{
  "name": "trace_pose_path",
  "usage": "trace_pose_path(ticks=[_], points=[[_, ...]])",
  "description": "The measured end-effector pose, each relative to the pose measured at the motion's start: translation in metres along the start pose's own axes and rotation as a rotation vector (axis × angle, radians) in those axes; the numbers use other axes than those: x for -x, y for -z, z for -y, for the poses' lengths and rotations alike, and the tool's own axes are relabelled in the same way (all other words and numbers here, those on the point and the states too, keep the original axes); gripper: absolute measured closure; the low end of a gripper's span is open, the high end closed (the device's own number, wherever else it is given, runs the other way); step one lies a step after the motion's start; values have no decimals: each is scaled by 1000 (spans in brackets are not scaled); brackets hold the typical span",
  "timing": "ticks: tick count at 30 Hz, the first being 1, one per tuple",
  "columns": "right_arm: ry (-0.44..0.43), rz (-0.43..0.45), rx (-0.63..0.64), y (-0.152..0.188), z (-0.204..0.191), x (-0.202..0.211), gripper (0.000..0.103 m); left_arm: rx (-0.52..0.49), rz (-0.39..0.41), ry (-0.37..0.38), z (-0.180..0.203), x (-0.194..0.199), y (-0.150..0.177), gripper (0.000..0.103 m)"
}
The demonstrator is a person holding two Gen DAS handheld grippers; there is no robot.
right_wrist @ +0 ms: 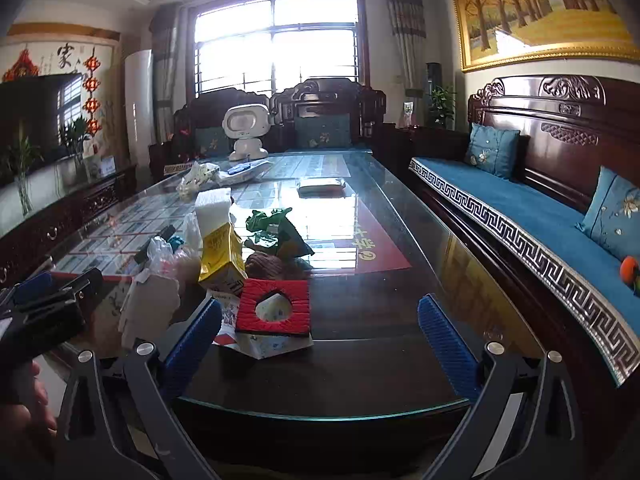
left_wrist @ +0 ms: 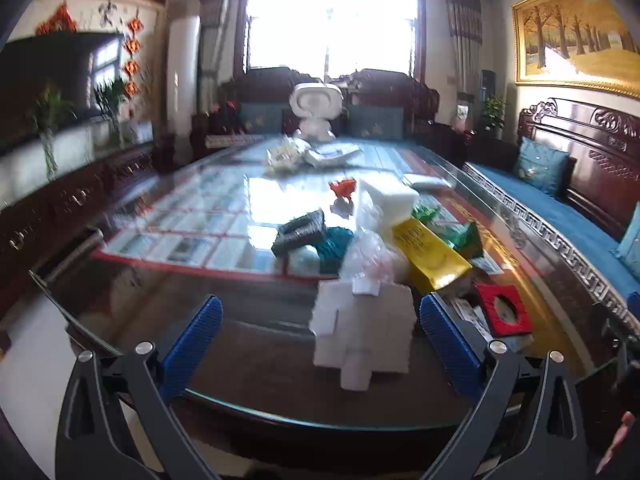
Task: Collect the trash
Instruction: 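Move both tools toward the trash items on the glass table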
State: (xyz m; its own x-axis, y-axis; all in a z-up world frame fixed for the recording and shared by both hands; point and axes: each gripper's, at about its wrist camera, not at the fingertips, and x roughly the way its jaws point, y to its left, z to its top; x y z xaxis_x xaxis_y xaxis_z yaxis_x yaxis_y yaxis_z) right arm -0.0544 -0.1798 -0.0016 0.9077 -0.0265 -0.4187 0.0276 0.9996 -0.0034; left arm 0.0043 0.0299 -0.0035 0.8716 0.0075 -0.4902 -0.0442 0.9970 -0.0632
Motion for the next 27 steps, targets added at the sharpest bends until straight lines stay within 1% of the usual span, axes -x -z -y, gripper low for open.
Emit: trace_pose_path(ticks=[3,5,7,11,17,23,27], points=[[12,10,0,2,3,3,8,19,-30,91,0,0,0,4],[8,11,-4,0,4,4,8,21,-41,114,4,-1,-1,4],[14,10,-4,-1,5,3,8,-11,-42,131,13,-2,-2,4],[26,12,2,-3,5,3,8,-67,-28,130,27,1,-2,4],[23,8,-1,-4,7,1,8,-70,-26,134,27,4,1,4],[19,-6,17,-4,4,-5,8,-89,-21,93,29,0,1,4],[19,-15,20,-3,3,-10,8,-97,-15,84,30,-4,0,4]])
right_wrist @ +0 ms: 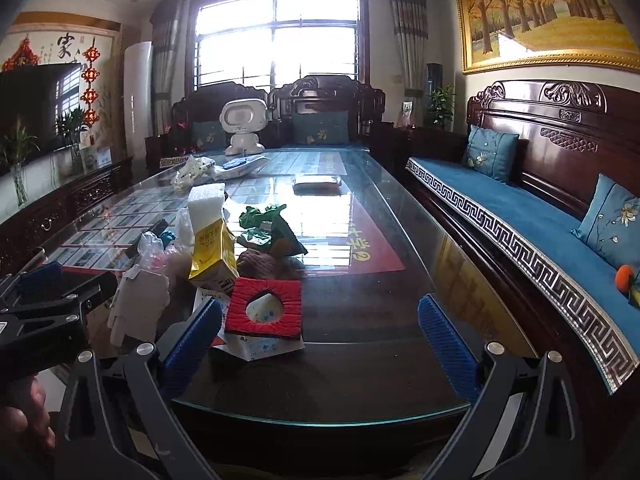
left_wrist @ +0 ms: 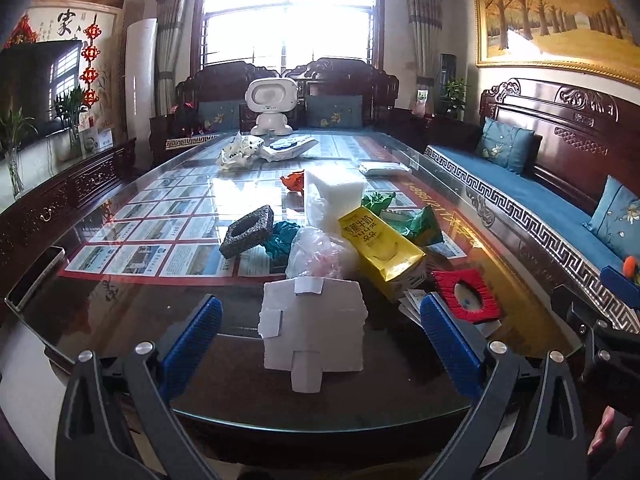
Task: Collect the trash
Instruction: 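Move both tools toward the trash items on the glass table, then grasp the white paper box with left tool while right tool grasps red sponge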
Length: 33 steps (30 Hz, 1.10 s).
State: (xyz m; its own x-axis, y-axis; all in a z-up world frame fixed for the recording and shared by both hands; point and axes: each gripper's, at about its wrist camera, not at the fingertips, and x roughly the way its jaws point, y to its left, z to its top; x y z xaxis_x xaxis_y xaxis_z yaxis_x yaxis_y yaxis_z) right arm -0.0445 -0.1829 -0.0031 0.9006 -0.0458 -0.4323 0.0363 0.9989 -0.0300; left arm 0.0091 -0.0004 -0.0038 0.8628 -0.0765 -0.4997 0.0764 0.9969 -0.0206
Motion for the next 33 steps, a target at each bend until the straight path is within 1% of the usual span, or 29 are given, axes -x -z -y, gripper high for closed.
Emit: trace_pose_path(ticks=[4,8,10,14,18,21,25,27,28,29,30,31,33], points=[[-1,-5,-1,1,0,-5,8,-12,-23,-10,1,-11,3,4],[1,-14,-7,2,4,-10,8,6,-56,-20,-4,-25,6,4],[0,-24,-10,4,6,-15,8,6,-70,-43,-5,-34,7,4],[-9,-39,-12,6,7,-23,8,-29,-119,-65,3,-57,8,4],[-17,-48,0,6,6,-30,8,-29,-171,-95,4,-79,13,4],[-23,-57,11,5,6,-36,8,-22,-181,-120,-1,-89,12,4],[-27,-57,17,2,6,-42,8,1,-193,-111,-6,-96,12,4],[-26,-55,19,-1,6,-45,8,1,-205,-98,-5,-98,11,9],[-26,-53,19,-2,5,-45,8,3,-209,-87,-6,-100,11,18],[-26,-50,18,-2,5,-45,8,6,-216,-71,-7,-100,11,23],[-25,-49,17,-3,5,-46,8,16,-225,-51,-8,-101,12,24],[-24,-49,17,-3,6,-46,8,26,-232,-30,-10,-100,14,30],[-23,-48,15,-4,5,-47,8,25,-230,-21,-10,-98,15,34]])
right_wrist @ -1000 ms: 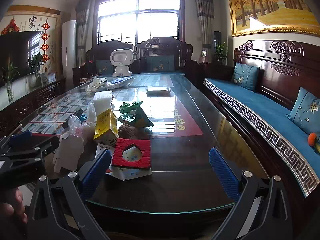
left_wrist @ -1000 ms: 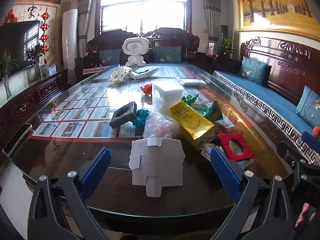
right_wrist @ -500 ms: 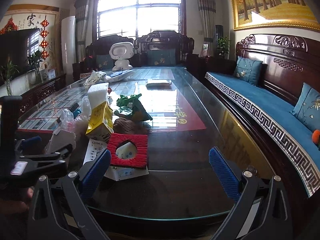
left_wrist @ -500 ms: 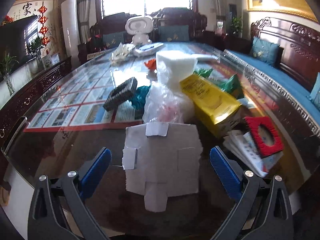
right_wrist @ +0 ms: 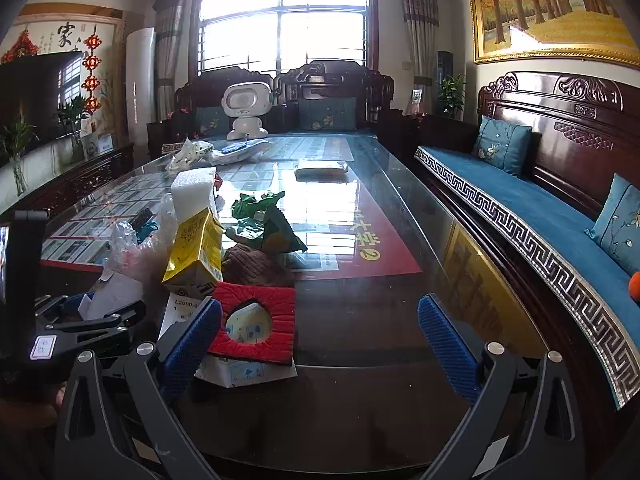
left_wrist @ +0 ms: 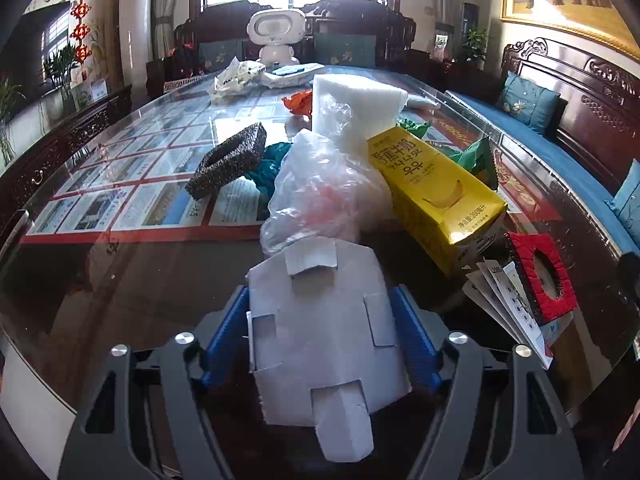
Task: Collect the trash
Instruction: 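Grasp the white paper box with left tool while right tool grasps red sponge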
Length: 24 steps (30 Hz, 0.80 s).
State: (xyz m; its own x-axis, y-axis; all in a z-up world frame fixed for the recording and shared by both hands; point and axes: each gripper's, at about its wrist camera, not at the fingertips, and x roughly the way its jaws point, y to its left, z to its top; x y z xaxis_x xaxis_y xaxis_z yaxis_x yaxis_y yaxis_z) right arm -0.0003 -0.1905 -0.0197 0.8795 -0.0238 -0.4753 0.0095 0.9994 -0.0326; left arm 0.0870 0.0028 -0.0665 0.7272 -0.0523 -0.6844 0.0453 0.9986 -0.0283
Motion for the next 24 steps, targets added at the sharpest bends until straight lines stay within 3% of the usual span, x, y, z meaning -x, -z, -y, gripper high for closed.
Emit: trace_pose_path(ticks=[4,8,18,20,24], points=[[-8,-3,-4,-1,0,-3,8,25,15,61,-5,3,3,52],[-23,-16,-3,-2,-1,-9,8,53,25,103,-11,6,5,59],[-15,-83,46,-5,-2,-37,10,73,89,123,-21,31,5,59],[-37,-107,45,-5,-1,-42,28,81,89,127,-22,32,6,59],[-50,-179,88,-4,-5,-55,48,92,93,141,-26,36,8,59]])
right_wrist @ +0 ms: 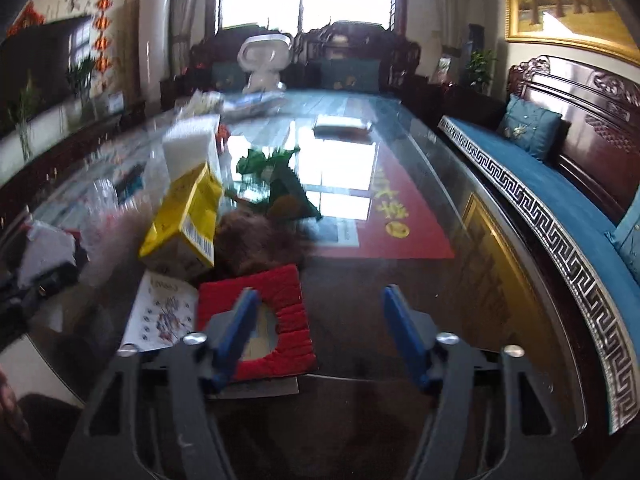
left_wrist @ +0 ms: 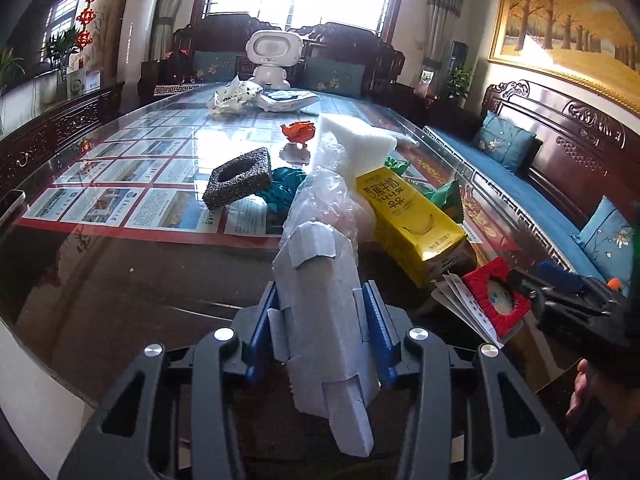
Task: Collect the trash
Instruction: 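Grasp the white paper box with left tool while right tool grasps red sponge, then carry both items over the tan bin and open both tools to drop them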
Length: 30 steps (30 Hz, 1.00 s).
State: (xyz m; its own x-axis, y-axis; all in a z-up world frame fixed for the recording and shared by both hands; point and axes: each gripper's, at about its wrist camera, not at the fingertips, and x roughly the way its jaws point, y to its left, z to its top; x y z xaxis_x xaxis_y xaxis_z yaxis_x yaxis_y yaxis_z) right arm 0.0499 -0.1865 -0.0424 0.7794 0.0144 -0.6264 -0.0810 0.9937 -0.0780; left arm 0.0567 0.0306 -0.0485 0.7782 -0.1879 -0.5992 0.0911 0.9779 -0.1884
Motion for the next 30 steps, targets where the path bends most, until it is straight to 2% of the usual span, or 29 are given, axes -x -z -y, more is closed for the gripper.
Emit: trace_pose_path(ticks=[3,5,6,7,11,17,22,26,30], points=[[4,-26,30,3,-4,-5,59,1,5,9,-1,4,0,59],[-6,-47,39,5,-5,-8,78,5,11,16,-4,6,-1,59],[-14,-63,39,6,-5,-11,83,5,12,19,-5,8,-1,59],[-25,-72,35,7,-4,-13,96,4,15,21,-5,9,-2,59],[-31,-45,28,7,-1,-7,99,-2,27,19,-4,13,-2,59],[-42,50,-18,-2,11,17,99,-5,50,31,-2,25,-2,59],[-57,113,-37,-8,18,46,99,-20,72,71,3,47,-3,59],[-114,150,-27,-1,12,90,99,-58,79,122,12,72,3,59],[-197,156,-10,23,4,128,99,-103,64,168,22,100,21,58]])
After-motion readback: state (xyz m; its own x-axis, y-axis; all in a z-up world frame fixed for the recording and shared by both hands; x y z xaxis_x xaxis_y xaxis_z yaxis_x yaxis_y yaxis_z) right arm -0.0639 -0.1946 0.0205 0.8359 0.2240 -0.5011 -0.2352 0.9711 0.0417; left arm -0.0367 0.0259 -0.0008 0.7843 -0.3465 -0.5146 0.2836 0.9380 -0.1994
